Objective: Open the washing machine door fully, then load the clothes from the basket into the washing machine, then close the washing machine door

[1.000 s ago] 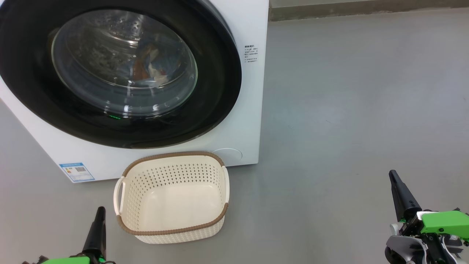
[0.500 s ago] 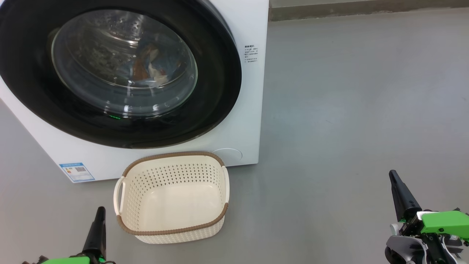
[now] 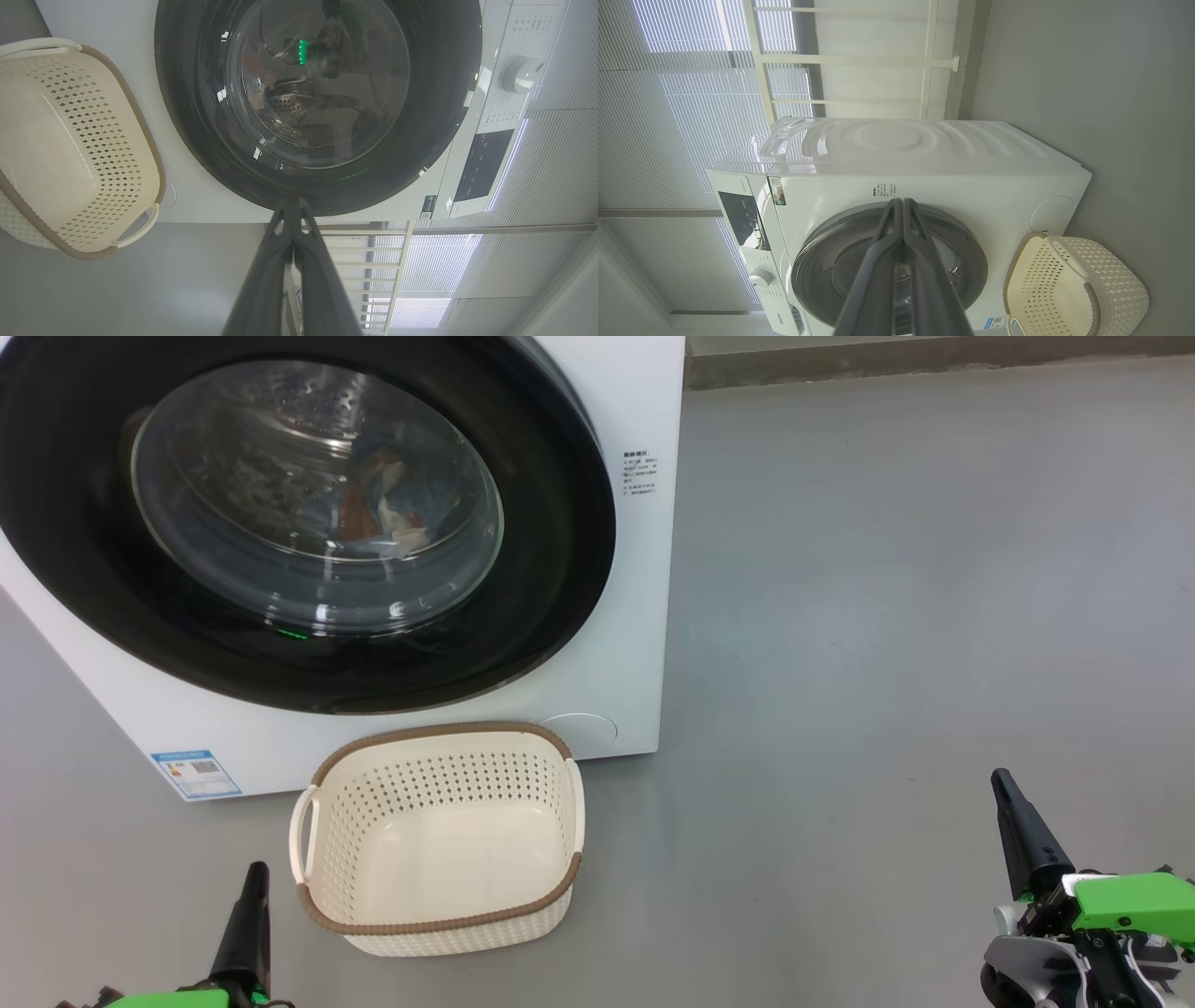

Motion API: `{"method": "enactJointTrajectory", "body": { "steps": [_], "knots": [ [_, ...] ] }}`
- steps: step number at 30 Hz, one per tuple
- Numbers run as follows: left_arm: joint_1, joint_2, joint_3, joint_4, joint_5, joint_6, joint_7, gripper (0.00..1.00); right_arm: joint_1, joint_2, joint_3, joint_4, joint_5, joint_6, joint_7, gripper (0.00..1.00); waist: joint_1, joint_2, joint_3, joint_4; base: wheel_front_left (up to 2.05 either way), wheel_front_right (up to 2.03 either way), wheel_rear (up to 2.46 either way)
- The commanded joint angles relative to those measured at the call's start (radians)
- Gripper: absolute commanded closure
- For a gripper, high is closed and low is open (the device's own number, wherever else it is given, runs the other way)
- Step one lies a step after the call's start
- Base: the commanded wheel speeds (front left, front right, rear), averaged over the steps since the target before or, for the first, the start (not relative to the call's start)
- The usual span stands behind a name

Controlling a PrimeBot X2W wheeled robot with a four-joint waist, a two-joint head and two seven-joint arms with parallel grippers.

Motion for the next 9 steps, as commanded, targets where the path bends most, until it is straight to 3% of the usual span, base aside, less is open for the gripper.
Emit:
{"method": "enactJointTrajectory", "body": {
  "steps": [1,9],
  "knots": [
    [-0.043,0.014,0.033,-0.031,-0.008,-0.007,0.006,1.0,-0.019,-0.008,0.019,-0.026,-0.003,0.002,0.007,1.0,0.0,-0.0001,0.0,0.0,0.0,0.0,0.0],
    [-0.043,0.014,0.033,-0.031,-0.008,-0.007,0.006,1.0,-0.019,-0.008,0.018,-0.026,-0.004,0.002,0.007,1.0,0.0,-0.0001,0.0,0.0,0.0,0.0,0.0]
  ]
}}
